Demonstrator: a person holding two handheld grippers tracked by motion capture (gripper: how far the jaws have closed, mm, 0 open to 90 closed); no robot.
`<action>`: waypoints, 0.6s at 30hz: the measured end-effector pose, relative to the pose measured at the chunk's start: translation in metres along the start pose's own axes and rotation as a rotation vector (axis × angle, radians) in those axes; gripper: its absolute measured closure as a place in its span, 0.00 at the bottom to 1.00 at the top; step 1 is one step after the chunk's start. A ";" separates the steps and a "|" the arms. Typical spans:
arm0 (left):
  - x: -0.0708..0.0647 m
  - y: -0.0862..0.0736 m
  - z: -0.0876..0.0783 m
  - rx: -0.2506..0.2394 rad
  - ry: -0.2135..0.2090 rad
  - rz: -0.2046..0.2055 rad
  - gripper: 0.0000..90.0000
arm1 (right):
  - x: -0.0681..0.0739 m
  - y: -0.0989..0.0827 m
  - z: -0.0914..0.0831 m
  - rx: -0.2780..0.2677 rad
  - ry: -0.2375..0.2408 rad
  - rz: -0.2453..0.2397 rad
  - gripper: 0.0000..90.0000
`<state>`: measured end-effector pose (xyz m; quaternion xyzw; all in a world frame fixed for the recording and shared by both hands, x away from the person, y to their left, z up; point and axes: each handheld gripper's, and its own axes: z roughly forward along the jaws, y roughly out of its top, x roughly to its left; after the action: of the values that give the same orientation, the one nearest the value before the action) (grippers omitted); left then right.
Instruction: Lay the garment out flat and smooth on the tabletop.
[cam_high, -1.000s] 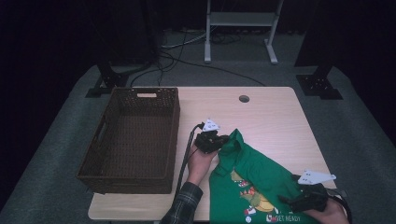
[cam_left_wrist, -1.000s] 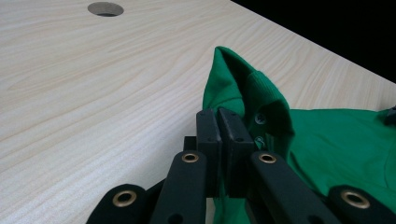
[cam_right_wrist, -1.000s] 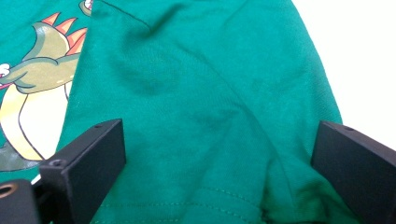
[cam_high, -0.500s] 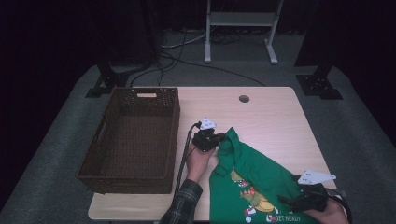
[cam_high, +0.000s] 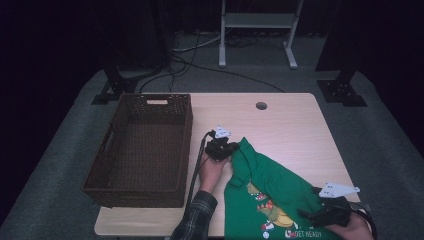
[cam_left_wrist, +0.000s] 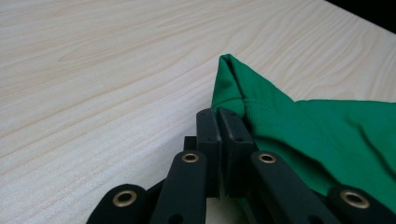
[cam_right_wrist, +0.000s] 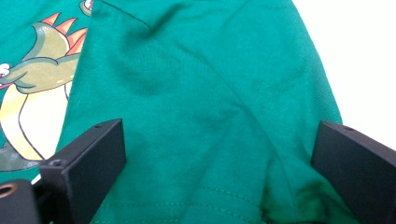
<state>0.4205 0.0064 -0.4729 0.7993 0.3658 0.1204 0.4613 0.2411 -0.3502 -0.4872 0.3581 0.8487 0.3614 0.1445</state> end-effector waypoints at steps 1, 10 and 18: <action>0.001 0.000 0.001 0.001 0.004 0.000 0.98 | 0.000 0.000 0.000 0.000 0.000 0.000 0.03; 0.005 0.001 0.001 0.004 0.088 -0.017 0.81 | 0.000 0.000 0.000 -0.001 -0.003 0.001 0.03; -0.010 0.003 -0.015 -0.006 0.034 0.001 0.74 | 0.000 0.000 0.000 -0.001 -0.004 0.004 0.03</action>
<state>0.4065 0.0081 -0.4611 0.7961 0.3728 0.1355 0.4571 0.2410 -0.3498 -0.4872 0.3606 0.8475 0.3613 0.1454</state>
